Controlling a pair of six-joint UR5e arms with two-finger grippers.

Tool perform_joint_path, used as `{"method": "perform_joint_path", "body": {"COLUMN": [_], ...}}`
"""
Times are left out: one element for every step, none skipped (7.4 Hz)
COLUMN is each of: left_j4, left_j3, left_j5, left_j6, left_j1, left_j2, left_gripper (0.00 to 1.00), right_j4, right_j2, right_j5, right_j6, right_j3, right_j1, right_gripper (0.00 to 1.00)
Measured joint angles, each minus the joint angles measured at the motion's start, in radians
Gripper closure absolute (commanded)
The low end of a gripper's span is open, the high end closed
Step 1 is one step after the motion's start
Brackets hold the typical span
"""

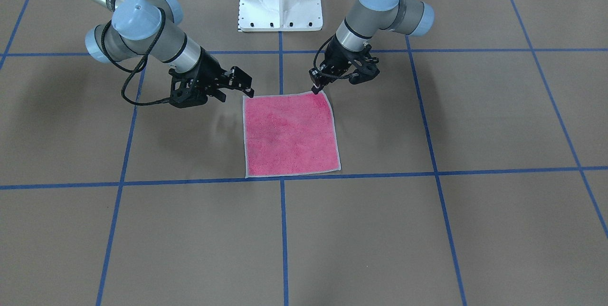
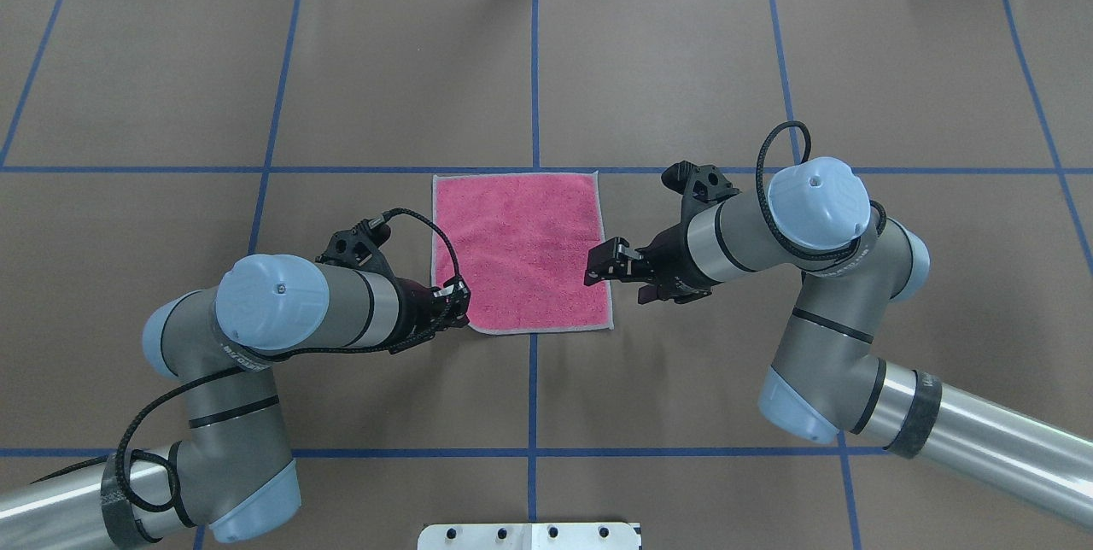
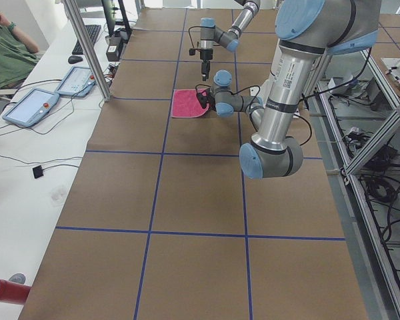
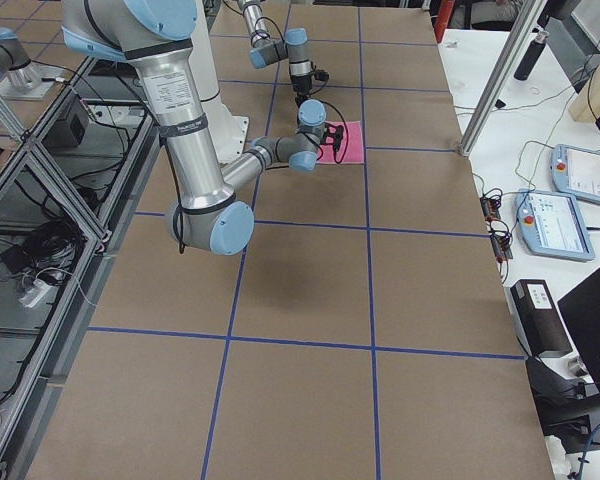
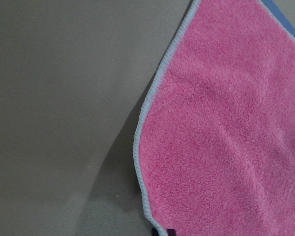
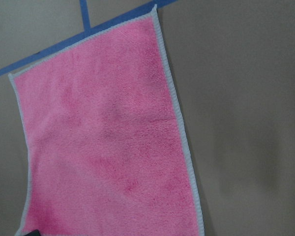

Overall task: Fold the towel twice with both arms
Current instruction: 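Grasp a near towel corner with the left gripper while the right reaches the other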

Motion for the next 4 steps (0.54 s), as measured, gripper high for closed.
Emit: {"method": "perform_joint_path", "body": {"left_j4": [0.0,0.0,0.0,0.0], "left_j3": [0.0,0.0,0.0,0.0], "left_j5": [0.0,0.0,0.0,0.0], "left_j6": [0.0,0.0,0.0,0.0], "left_j1": [0.0,0.001,0.001,0.0], "left_j2": [0.0,-0.001,-0.001,-0.001], "left_gripper": [1.0,1.0,1.0,1.0], "right_j4": [0.001,0.001,0.002,0.003], "right_j2": [0.0,0.001,0.002,0.005], "right_j5": [-0.026,-0.055,-0.073,-0.081], "right_j6": [-0.001,-0.001,-0.002,-0.003], "right_j3": [-0.003,-0.007,-0.017,-0.029], "right_j1": [-0.022,-0.044,-0.058,-0.065], "right_gripper": [0.23,0.23,0.23,0.23]}}
